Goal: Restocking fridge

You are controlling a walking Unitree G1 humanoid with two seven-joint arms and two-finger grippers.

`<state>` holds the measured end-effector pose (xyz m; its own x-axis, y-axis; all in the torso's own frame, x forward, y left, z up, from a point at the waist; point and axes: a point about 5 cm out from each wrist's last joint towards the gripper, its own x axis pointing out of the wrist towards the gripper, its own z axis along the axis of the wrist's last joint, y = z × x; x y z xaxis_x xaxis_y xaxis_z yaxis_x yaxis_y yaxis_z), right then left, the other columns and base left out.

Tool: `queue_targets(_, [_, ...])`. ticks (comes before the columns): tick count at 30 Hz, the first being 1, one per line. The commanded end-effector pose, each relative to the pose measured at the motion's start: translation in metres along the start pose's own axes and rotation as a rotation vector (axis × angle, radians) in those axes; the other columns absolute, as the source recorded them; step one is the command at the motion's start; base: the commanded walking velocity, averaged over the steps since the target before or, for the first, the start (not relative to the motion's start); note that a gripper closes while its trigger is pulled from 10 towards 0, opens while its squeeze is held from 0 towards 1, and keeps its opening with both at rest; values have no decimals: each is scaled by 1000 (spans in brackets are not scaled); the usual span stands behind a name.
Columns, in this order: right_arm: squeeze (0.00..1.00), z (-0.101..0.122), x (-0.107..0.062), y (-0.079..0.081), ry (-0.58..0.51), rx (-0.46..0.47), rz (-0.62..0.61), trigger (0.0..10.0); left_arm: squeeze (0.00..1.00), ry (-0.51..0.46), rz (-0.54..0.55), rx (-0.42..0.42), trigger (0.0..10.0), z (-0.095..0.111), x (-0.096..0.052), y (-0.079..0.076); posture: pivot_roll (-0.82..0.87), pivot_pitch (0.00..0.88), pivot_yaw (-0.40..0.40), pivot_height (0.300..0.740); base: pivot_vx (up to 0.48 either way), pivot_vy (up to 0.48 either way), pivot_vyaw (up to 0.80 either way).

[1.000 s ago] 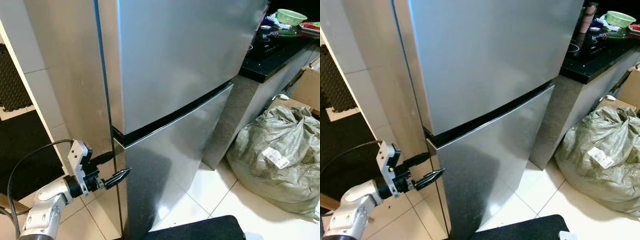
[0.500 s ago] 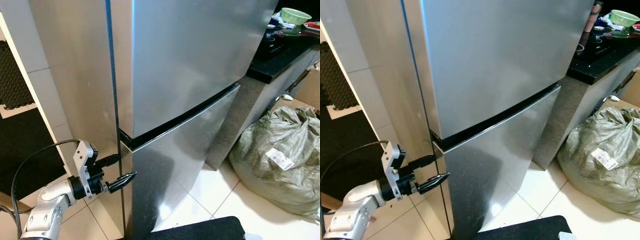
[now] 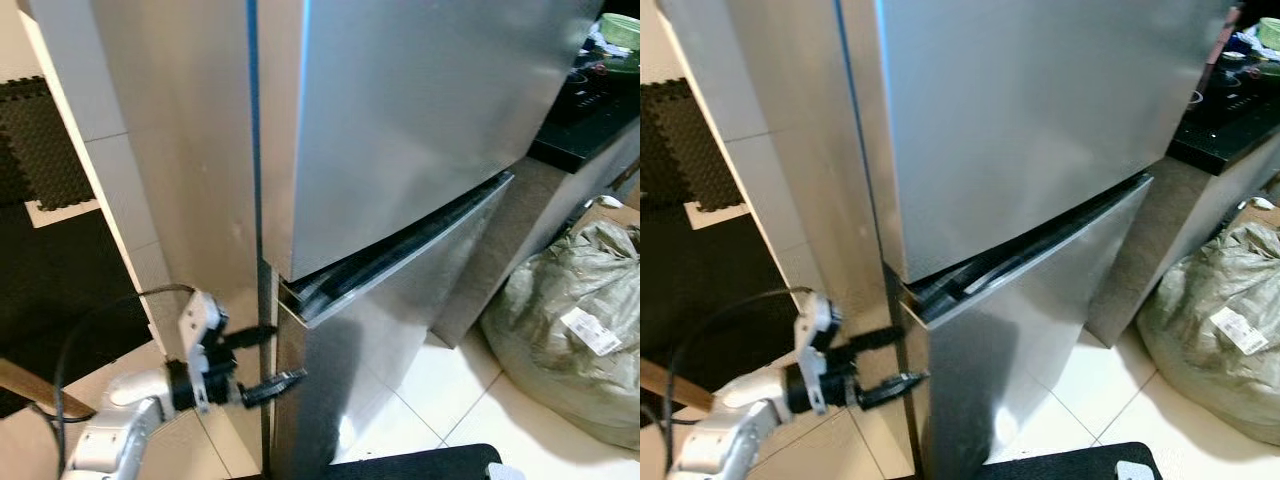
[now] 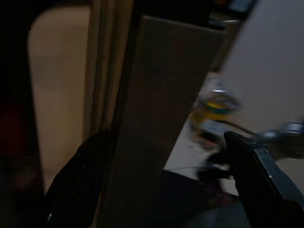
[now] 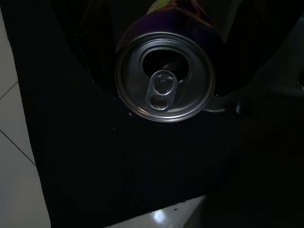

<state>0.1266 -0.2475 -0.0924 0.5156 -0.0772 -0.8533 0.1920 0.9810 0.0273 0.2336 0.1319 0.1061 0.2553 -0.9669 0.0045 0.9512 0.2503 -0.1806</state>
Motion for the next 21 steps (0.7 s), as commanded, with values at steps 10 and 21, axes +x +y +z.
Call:
queue_targets(10, [0, -6, -1, 0, 18, 5, -3, 10000, 0, 32, 104, -13, 10000, -10, 4, 12, -47, 0, -41, 740, 0, 0, 0])
queue_targets(21, [0, -9, -2, 0, 27, 5, -5, 10000, 0, 226, 237, -380, 10000, -104, -38, -7, -50, 0, -34, 740, 0, 0, 0])
